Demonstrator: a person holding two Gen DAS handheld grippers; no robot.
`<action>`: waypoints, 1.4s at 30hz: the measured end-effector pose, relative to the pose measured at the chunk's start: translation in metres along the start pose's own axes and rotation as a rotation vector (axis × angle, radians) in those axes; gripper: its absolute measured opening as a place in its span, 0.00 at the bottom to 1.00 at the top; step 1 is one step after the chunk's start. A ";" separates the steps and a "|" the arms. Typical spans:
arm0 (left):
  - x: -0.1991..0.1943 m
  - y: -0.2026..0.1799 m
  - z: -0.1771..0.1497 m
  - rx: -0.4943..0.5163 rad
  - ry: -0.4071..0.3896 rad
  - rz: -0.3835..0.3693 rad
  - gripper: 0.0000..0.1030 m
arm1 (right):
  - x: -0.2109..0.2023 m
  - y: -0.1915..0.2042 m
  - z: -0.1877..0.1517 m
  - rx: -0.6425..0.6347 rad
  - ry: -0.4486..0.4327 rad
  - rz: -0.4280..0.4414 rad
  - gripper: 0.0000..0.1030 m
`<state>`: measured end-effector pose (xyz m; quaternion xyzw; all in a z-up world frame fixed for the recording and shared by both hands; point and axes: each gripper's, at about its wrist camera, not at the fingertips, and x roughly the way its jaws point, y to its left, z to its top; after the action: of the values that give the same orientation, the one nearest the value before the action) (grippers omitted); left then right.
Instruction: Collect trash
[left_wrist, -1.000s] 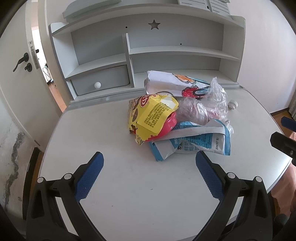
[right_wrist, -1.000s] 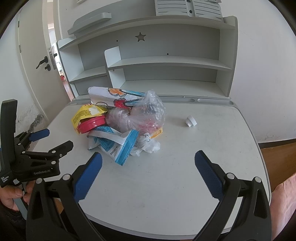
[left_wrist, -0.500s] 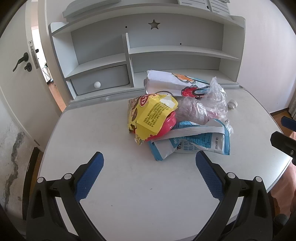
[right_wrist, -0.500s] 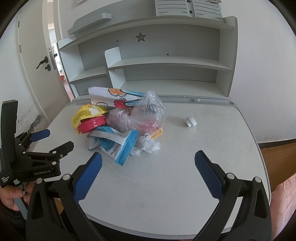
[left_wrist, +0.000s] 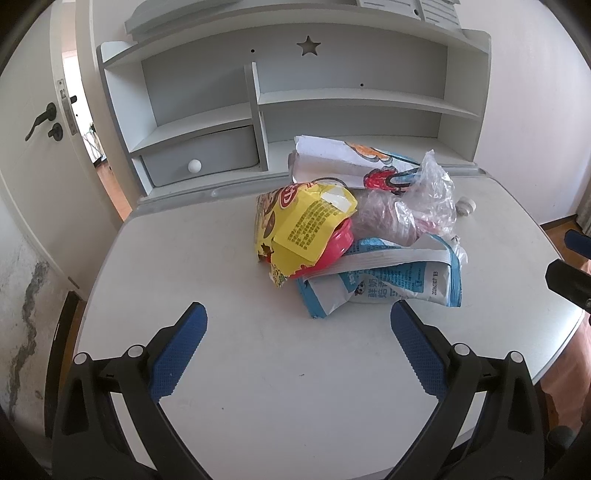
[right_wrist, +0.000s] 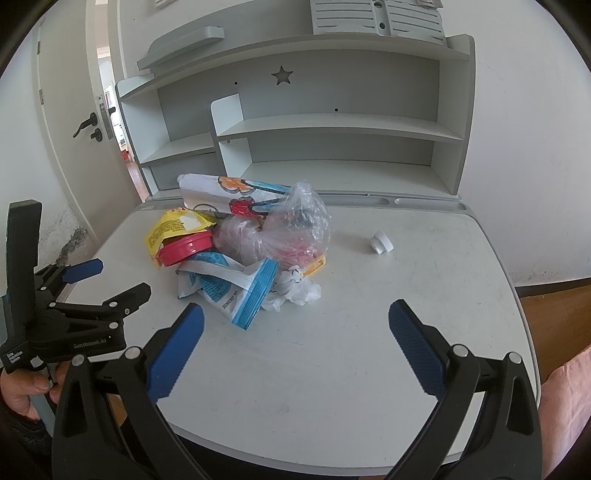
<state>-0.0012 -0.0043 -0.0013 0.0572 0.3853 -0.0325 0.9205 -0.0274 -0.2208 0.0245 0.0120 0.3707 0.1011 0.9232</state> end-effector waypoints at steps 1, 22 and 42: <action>0.000 0.000 0.000 0.000 0.001 0.000 0.94 | 0.000 0.000 0.000 0.001 0.000 0.001 0.94; 0.035 0.017 0.046 -0.013 0.033 -0.050 0.94 | 0.007 0.000 -0.003 -0.001 0.023 0.010 0.94; 0.063 0.057 0.070 -0.059 0.061 -0.274 0.27 | 0.047 0.020 -0.001 -0.055 0.081 0.091 0.94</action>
<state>0.0980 0.0421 0.0074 -0.0223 0.4182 -0.1448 0.8965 0.0020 -0.1920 -0.0063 -0.0008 0.4037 0.1537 0.9019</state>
